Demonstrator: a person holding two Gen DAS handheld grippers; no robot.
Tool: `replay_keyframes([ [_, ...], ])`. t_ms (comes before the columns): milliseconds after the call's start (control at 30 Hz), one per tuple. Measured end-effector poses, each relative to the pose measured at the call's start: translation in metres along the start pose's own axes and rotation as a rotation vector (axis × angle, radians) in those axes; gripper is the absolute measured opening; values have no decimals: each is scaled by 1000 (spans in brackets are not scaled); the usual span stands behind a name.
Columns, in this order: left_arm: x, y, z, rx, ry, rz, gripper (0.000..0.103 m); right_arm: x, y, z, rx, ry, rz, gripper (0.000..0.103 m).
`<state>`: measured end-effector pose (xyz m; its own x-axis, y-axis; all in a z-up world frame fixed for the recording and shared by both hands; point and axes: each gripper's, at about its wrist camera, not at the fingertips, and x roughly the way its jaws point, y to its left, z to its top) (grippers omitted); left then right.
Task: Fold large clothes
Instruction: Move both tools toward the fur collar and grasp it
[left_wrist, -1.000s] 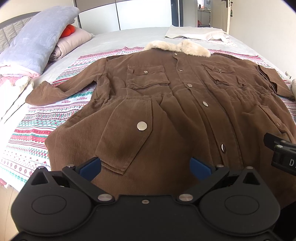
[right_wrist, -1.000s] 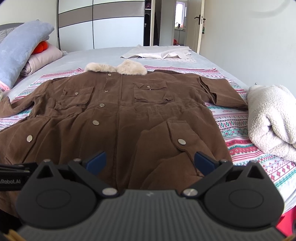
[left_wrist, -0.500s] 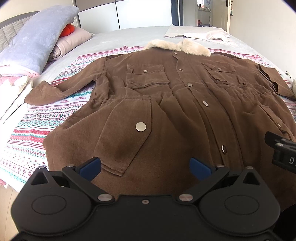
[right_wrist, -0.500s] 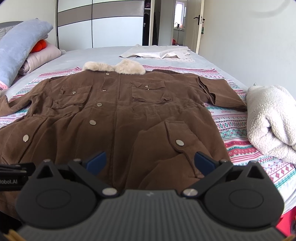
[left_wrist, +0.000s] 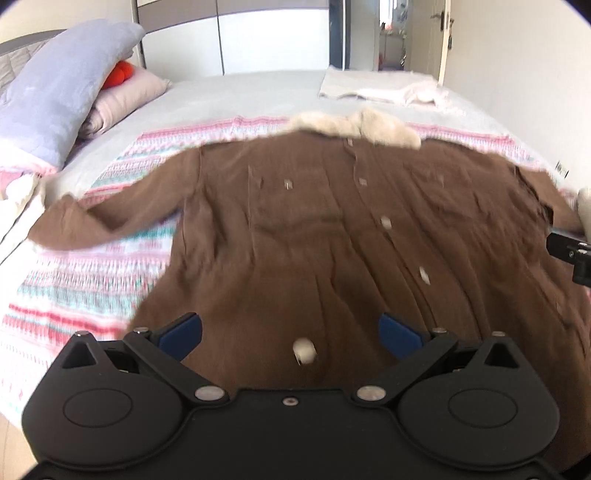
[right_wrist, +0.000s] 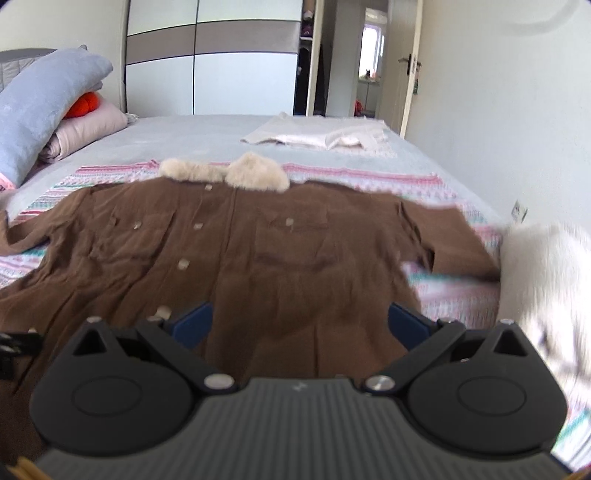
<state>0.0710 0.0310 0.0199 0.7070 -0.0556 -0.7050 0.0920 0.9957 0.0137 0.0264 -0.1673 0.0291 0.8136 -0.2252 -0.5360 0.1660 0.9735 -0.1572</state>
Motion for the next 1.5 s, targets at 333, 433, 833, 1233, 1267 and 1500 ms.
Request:
replay_keyframes([
  [333, 55, 62, 87, 63, -35, 56, 103, 87, -1, 69, -41, 57, 61, 103],
  [433, 85, 80, 118, 90, -24, 52, 103, 116, 0, 85, -41, 87, 82, 103],
  [833, 255, 174, 230, 18, 18, -68, 103, 240, 63, 166, -73, 195, 307, 103],
  [1233, 342, 205, 224, -70, 110, -420, 84, 381, 207, 244, -122, 332, 505, 102],
  [1267, 341, 204, 219, -63, 111, -432, 83, 395, 221, 243, -128, 348, 483, 101],
  [1500, 324, 195, 201, -4, 101, -418, 37, 434, 260, 205, -248, 431, 271, 61],
])
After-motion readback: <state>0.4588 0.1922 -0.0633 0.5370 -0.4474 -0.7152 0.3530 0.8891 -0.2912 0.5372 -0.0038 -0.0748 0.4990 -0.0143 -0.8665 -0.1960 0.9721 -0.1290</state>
